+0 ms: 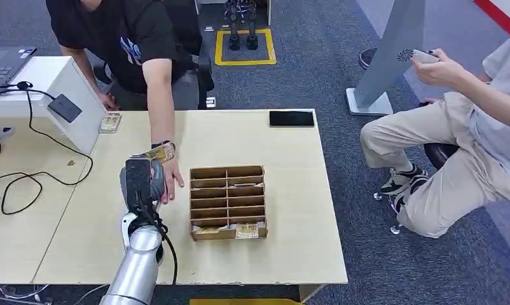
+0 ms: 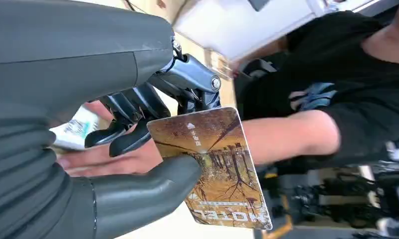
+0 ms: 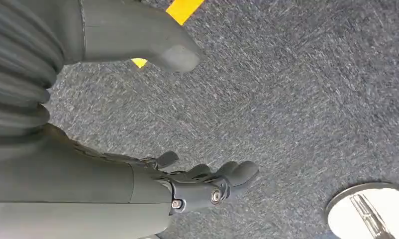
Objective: Pass the card to the sensor for recognition and then transmit it.
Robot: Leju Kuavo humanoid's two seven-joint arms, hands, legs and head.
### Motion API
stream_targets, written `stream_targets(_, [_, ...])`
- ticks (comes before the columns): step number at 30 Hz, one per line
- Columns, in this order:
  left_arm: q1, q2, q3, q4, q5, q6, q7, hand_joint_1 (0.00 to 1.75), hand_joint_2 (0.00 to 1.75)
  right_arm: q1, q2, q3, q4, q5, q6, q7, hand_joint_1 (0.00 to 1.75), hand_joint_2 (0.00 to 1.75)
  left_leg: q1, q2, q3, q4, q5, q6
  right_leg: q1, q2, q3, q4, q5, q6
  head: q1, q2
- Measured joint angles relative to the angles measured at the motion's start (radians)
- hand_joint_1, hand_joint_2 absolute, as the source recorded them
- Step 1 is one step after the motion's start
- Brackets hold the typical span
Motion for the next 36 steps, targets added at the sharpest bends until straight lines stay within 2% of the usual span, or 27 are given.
stream_targets(4, [-0.019, 0.006, -0.03, -0.003, 0.054, 0.022, -0.022, 1.75, 1.75, 0.0, 0.0, 0.0, 0.006, 0.0, -0.002, 0.0, 0.0, 1.75, 0.0, 0.0, -0.001, 0.0, 0.0, 0.0, 0.0, 0.0, -0.001, 0.0, 0.0, 0.0, 0.0, 0.0])
stream_targets(13, [-0.033, 0.013, -0.056, -0.003, 0.06, 0.023, -0.025, 1.75, 1.75, 0.0, 0.0, 0.0, 0.013, 0.0, -0.002, 0.0, 0.0, 1.75, 0.0, 0.0, -0.002, 0.0, 0.0, 0.0, 0.0, 0.0, -0.002, 0.0, 0.0, 0.0, 0.0, 0.0])
stream_targets(36, [-0.058, 0.021, -0.065, -0.003, 0.12, 0.037, -0.028, 1.75, 1.75, 0.0, 0.0, 0.001, 0.018, 0.0, -0.005, 0.0, 0.0, 1.75, 0.0, 0.002, -0.002, 0.0, -0.001, 0.0, 0.0, 0.003, -0.003, 0.0, 0.0, 0.0, 0.0, 0.0])
